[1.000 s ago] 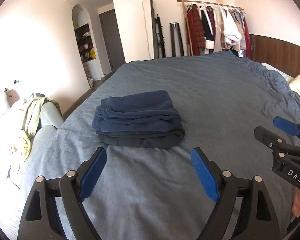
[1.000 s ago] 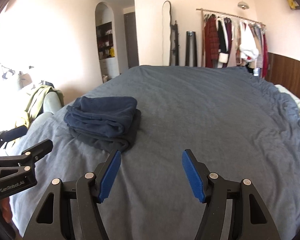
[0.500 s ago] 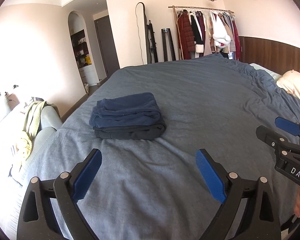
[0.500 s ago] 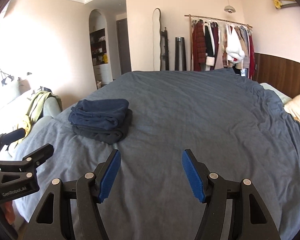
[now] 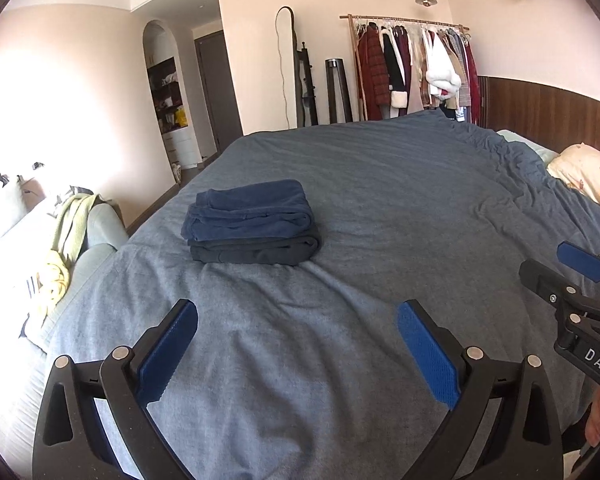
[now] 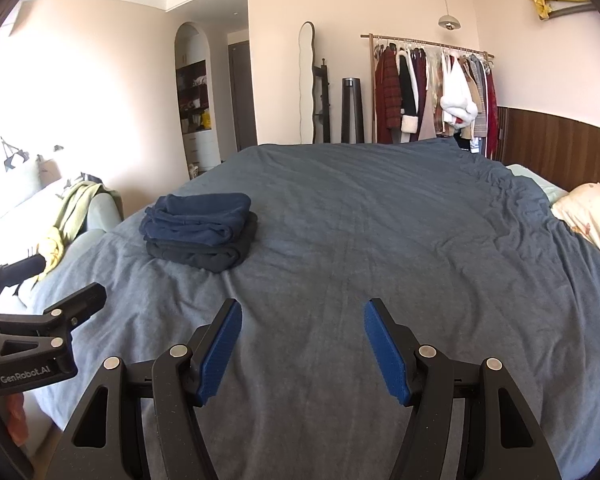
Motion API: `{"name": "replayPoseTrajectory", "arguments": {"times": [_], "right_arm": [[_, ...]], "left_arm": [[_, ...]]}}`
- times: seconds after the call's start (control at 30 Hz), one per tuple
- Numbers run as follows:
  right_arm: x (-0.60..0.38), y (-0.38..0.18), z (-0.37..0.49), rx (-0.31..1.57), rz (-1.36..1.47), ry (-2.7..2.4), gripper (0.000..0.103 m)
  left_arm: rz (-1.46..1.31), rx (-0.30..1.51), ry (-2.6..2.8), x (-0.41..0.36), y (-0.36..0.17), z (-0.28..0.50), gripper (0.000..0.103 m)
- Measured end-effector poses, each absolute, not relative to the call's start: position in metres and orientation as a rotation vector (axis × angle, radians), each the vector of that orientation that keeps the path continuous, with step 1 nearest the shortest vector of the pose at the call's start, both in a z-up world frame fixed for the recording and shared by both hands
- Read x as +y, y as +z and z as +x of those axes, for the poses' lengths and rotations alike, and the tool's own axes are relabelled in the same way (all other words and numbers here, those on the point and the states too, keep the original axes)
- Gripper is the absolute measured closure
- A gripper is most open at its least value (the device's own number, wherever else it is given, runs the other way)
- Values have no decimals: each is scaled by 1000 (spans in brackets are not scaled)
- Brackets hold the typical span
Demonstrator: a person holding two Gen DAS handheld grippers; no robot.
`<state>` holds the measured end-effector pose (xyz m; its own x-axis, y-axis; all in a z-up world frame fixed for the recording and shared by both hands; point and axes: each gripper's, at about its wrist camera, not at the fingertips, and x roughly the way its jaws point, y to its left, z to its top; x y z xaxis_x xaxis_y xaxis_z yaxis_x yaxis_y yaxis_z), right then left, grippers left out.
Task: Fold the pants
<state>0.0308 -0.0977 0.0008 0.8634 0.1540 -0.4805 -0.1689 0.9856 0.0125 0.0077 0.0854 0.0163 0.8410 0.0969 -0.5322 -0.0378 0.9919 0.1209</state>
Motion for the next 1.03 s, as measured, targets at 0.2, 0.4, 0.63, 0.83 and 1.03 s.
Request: {"name": "replayPoseTrajectory", "arguments": {"times": [0.2, 0.4, 0.63, 0.83, 1.03], "right_arm": [[-98, 1, 22, 494, -37, 163, 39], [-100, 2, 17, 486, -37, 161, 39], [-98, 1, 16, 485, -46, 160, 39], [-98, 0, 14, 486, -50, 164, 39], [-97, 0, 14, 486, -49, 163, 39]], "left_arm": [[105, 557, 73, 84, 18, -1, 0], [104, 548, 92, 85, 20, -5, 0], [122, 539, 111, 84, 20, -6, 0], [120, 535, 121, 85, 18, -8, 0], [113, 538, 121, 87, 18, -7, 0]]}}
